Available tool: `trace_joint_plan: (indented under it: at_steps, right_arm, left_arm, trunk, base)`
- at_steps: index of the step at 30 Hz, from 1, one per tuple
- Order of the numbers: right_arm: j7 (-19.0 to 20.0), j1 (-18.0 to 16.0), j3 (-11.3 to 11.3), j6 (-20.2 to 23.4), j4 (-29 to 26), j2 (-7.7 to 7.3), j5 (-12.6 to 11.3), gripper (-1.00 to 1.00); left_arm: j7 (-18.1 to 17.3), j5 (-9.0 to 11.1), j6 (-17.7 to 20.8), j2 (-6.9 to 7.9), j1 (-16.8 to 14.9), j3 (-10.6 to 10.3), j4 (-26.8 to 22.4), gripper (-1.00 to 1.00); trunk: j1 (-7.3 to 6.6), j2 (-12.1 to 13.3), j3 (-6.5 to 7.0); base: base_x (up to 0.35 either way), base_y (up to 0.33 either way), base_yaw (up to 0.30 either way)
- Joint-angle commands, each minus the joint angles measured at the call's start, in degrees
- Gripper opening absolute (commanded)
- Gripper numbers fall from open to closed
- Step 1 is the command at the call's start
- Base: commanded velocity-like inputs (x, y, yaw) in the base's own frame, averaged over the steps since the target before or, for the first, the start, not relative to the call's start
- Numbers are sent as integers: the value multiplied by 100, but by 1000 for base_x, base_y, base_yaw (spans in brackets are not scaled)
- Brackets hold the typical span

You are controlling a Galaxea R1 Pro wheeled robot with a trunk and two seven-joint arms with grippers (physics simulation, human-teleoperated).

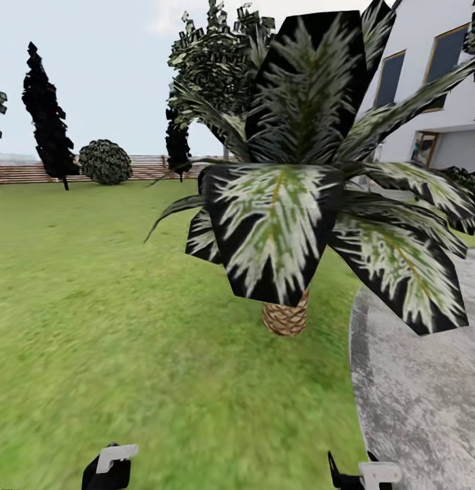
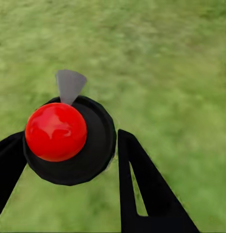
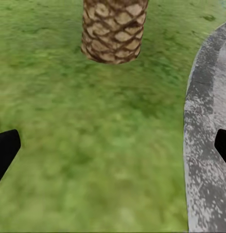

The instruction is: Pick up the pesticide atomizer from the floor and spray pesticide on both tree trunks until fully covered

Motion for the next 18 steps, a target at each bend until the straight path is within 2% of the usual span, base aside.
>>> trace_joint_plan:
  at_steps: [1,6,18]
  right_arm:
    - [0,0,0,0,0,0,0,100]
    - [0,0,0,0,0,-2,0,100]
    - [0,0,0,-3,0,0,0,100]
  left_arm:
    - [0,0,0,0,0,0,-1,-100]
    - [0,0,0,0,0,0,-1,-100]
    - [-8,-9,-5,0,0,0,-7,-100]
  trunk:
    - [0,0,5]
    - [0,0,30]
    - [0,0,90]
  base:
    - [186,269,249]
    - [90,160,249]
    - [4,8,249]
